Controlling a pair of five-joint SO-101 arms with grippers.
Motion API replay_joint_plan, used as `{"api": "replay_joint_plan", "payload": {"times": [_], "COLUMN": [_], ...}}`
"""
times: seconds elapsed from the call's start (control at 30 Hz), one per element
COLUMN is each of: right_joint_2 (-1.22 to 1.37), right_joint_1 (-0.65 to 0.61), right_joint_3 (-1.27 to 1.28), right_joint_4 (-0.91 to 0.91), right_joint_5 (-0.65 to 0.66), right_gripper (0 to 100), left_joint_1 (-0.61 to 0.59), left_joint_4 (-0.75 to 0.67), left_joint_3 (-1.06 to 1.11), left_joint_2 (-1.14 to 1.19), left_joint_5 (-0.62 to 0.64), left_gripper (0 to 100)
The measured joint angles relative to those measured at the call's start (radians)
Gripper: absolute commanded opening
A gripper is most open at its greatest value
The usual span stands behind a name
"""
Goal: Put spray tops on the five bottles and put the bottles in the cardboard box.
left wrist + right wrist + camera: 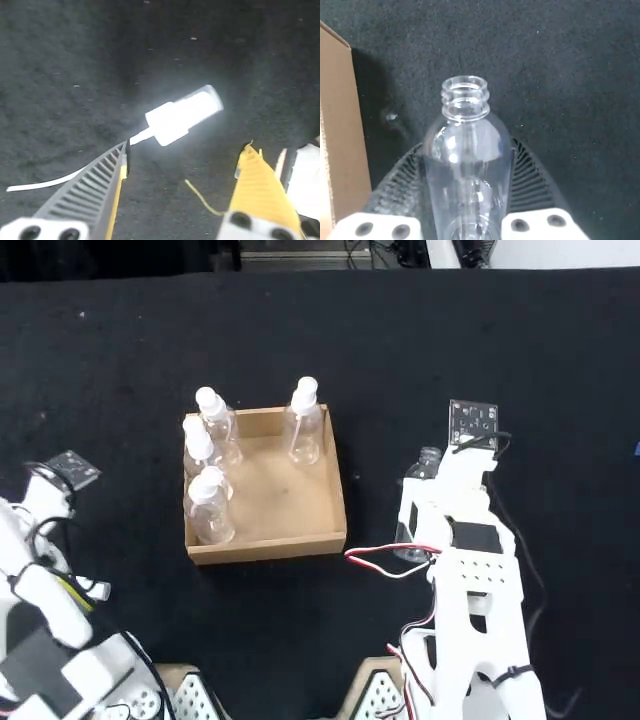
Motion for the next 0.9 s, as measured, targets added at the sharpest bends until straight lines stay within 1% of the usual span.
{"api": "replay_joint_plan", "payload": {"times": [0.1,0.37,0.6,0.9], "right_joint_2": [0.000,0.000,0.000,0.000], "right_joint_1": [0.000,0.000,0.000,0.000], "right_joint_3": [0.000,0.000,0.000,0.000], "right_joint_4": [0.000,0.000,0.000,0.000], "right_joint_5": [0.000,0.000,0.000,0.000], "right_gripper": [1.0,1.0,1.0,1.0], "left_joint_1": [0.003,0.002,0.011,0.011], "left_joint_4": [-0.021,-0.212,-0.336,-0.362], "left_joint_3": [0.049,0.157,0.227,0.230], "left_joint_2": [-0.029,-0.034,-0.034,0.011], "left_joint_5": [0.000,0.000,0.000,0.002], "left_gripper": [32,32,32,32]}}
